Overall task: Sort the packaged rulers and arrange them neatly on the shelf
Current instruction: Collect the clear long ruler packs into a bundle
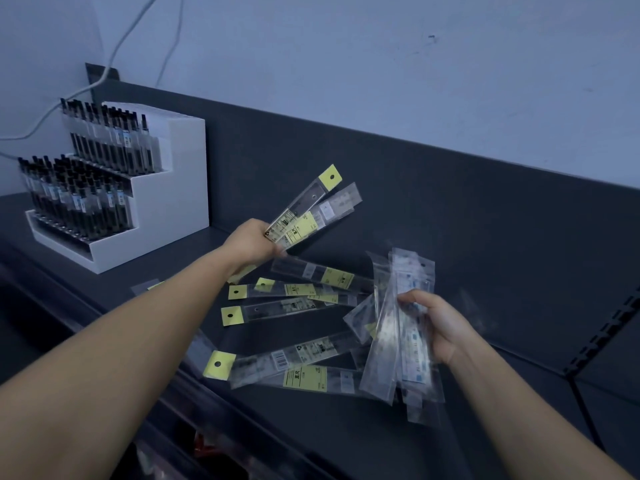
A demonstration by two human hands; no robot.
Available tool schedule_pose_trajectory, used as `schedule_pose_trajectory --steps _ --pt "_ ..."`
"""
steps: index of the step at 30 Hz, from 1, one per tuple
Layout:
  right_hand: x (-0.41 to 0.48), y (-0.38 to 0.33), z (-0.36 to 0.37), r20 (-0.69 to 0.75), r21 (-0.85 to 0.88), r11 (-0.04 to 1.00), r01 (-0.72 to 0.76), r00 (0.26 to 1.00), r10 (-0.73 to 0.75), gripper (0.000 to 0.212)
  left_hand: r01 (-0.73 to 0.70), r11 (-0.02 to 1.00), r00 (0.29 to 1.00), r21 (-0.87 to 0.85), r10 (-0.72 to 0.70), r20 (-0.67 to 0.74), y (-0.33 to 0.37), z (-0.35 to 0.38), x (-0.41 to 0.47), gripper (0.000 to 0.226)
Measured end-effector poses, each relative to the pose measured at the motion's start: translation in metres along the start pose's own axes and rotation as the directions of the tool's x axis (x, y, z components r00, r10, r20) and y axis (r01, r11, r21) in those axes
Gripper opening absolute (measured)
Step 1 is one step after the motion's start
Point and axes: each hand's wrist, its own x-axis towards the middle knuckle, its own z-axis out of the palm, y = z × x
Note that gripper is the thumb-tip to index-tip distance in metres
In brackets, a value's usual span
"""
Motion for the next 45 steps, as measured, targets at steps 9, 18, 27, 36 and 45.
schedule_pose_trajectory --steps 9,18,27,36,45 --pt "-0.001 0.000 0.006 0.027 -0.008 1.000 -0.017 0.999 0.017 0.013 -0.071 0.997 0.997 -0.038 0.070 -0.025 -0.002 0.001 -0.003 0.007" --pt "0.002 0.000 0.013 0.046 0.020 1.000 -0.001 0.999 0.000 0.012 -0.025 1.000 0.996 -0.014 0.027 0.088 -0.009 0.008 -0.008 0.009" --pt "0.006 0.001 0.023 0.069 0.068 0.997 0.045 0.996 -0.050 0.010 -0.097 0.981 0.968 0.169 0.053 0.247 -0.008 0.021 -0.012 0.012" --pt "0.015 0.001 0.068 0.097 0.078 0.988 0.133 0.985 -0.141 0.009 -0.068 0.925 0.947 0.373 -0.058 0.316 -0.038 -0.029 -0.037 0.025" --pt "0.016 0.017 0.121 0.229 -0.135 0.988 0.078 0.972 -0.045 0.014 -0.061 0.809 0.874 0.585 -0.240 0.423 -0.077 -0.067 -0.077 0.046"
